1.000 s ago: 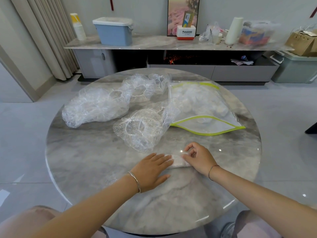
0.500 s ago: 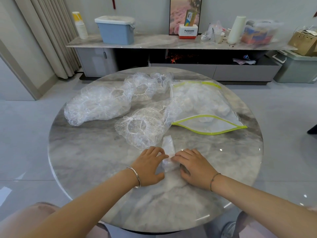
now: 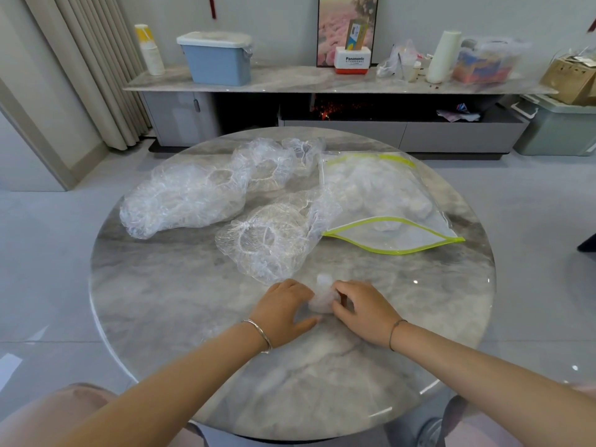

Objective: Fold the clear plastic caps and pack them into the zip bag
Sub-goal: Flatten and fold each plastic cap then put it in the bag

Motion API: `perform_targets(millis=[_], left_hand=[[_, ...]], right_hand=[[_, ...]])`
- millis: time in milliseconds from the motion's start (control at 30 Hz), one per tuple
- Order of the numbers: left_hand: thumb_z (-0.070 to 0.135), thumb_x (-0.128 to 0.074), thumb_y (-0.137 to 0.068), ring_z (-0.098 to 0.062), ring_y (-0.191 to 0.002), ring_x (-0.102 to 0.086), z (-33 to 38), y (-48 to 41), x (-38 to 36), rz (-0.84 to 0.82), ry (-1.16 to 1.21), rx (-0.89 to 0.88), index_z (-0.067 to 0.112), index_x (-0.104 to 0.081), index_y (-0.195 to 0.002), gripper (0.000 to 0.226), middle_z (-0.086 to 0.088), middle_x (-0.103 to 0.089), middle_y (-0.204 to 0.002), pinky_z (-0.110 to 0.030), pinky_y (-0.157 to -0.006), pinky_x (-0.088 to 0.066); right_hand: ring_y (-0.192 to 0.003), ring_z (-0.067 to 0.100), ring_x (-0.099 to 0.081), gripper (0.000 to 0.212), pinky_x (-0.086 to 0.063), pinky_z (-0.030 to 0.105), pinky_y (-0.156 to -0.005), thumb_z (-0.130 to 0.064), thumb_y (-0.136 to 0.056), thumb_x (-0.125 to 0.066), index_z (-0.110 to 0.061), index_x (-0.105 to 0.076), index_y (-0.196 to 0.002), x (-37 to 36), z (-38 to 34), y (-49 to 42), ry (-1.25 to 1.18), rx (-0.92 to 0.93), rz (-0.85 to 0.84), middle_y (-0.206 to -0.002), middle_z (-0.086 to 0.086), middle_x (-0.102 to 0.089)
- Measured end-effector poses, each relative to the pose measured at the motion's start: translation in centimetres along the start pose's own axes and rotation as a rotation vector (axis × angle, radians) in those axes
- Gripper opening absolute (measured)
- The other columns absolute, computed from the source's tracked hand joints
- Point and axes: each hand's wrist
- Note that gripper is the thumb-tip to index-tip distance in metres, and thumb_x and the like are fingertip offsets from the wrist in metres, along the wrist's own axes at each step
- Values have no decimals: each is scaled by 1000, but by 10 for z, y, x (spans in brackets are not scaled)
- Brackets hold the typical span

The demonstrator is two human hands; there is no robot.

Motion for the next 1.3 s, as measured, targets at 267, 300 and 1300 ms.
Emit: perform_targets(millis=[267, 300, 1300], left_hand=[[26, -72, -80, 1, -53, -49, 10, -8, -5, 86, 436, 408, 30, -48, -72, 26, 9, -57, -61, -13, -62, -42], [26, -73, -79, 0, -54, -49, 9, -9, -6, 78, 443, 423, 29, -49, -77, 24, 7, -57, -64, -16, -65, -44], [52, -30, -97, -30, -144, 12, 18, -156, 21, 30, -455, 154, 41, 8, -146, 63, 7, 19, -156, -48, -115, 4]], right_hand=[[-42, 10, -51, 23, -38, 20, -47, -23, -84, -69, -20, -47, -89, 2, -5, -4, -476, -504, -17, -60, 2, -57], [-38, 8, -49, 19, -35, 18, -41, -20, -85, -69, -16, -51, -88, 3, -6, -5, -534, -545, -41, -59, 2, -57], [-138, 8, -30, 53, -15, 7, -107, -6, -95, -41, -16, -30, -146, 63, 87, -31, 77, -91, 119, -150, -6, -31]])
Point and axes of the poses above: each hand's wrist, its own y-axis away from the middle knuckle, its own x-axis out of the back of the hand, z = x × y
